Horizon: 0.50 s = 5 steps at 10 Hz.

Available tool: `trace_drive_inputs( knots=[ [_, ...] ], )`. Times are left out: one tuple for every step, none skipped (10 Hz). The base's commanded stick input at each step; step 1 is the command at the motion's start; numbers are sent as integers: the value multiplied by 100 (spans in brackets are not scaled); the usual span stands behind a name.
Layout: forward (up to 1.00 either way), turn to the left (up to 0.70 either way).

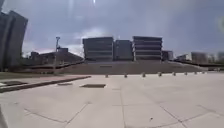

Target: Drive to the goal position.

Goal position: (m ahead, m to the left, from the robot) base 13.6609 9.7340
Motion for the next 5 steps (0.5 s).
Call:
trace_drive_inputs(
  knots=[
    [100, 0],
    [100, 0],
    [100, 0],
    [100, 0],
    [100, -2]
  ],
)
